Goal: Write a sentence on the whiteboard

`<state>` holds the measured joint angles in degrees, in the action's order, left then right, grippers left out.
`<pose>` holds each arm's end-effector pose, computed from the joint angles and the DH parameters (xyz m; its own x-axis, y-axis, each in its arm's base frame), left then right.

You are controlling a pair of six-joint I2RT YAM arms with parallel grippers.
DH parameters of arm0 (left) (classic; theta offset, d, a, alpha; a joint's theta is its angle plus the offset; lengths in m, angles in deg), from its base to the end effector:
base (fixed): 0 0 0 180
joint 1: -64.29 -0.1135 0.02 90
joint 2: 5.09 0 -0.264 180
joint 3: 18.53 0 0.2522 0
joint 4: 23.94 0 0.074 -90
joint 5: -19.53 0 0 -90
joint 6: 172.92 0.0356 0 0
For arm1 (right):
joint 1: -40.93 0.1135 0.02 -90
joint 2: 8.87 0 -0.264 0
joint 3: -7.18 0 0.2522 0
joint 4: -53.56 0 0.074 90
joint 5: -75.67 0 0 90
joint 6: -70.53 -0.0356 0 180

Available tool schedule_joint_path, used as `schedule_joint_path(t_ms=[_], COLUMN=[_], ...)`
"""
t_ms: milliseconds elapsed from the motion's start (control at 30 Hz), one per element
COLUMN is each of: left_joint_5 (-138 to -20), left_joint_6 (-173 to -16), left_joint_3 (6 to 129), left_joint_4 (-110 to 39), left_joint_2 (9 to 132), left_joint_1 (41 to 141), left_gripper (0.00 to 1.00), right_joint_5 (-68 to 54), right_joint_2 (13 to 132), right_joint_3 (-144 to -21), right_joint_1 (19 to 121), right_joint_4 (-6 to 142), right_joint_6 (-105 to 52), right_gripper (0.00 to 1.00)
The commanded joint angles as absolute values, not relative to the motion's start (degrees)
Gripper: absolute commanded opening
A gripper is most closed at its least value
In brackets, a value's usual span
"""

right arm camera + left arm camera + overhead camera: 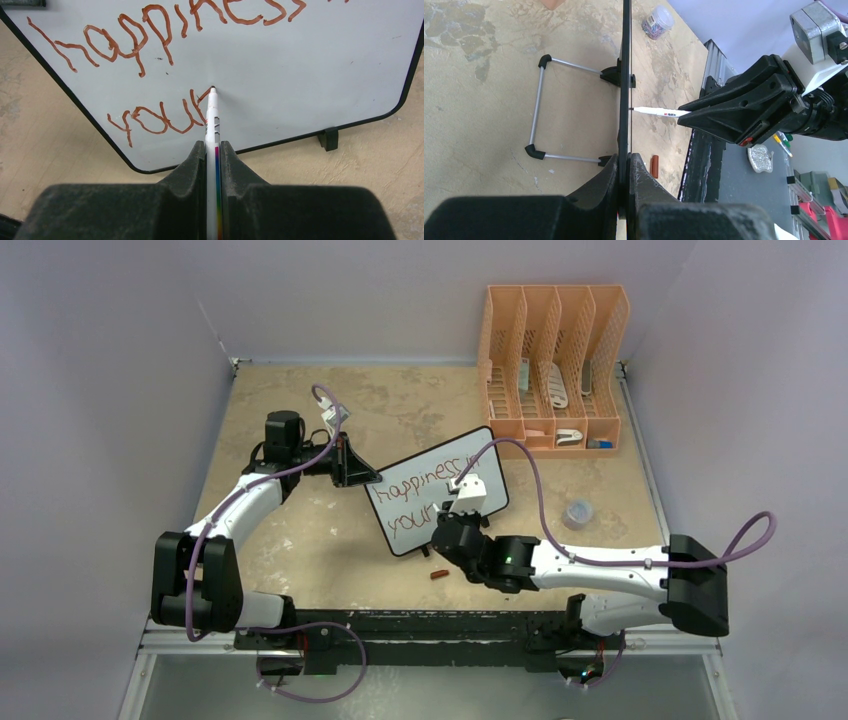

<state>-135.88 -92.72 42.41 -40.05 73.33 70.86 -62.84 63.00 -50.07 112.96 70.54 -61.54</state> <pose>0.2760 -0.0644 0.2472 -0.6778 0.0068 -0.7352 0.6949 0.3327 -0.6375 0.1071 0.2438 0.2496 -0.4104 0.1736 -0.8953 -0.2134 0.9362 0.2793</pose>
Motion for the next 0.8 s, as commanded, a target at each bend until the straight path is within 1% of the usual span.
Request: schedule_joint_path(t_ms=[0, 167, 467, 767], left_joint_5=[-131.15, -130.54, -128.52, -128.48], left_joint_6=[-89.96, -89.41, -88.20, -88.10], left_joint_3=[42.55, 42.88, 43.00, 43.00], left_joint_4=[-43.27, -44.03, -45.31, -45.56], left_joint_2=[74.28, 74.17, 73.15, 73.21], left_joint_1=[71.68, 71.67, 71.68, 71.68], left_gripper=[0.00, 0.00, 0.00, 0.00], right_joint_5=[-63.56, -61.26, -62.87, -64.54], right_joint_2=[59.63, 56.70, 55.38, 54.14], right_joint_3=[-50.69, -49.60, -46.51, -44.52], right_joint_1=[112.65, 112.64, 112.43, 111.31], right_joint_4=[70.91, 71.99, 74.79, 73.51], right_joint_6=[-61.57, -60.69, -63.82, -64.05], right_gripper=[0.00, 0.00, 0.00, 0.00])
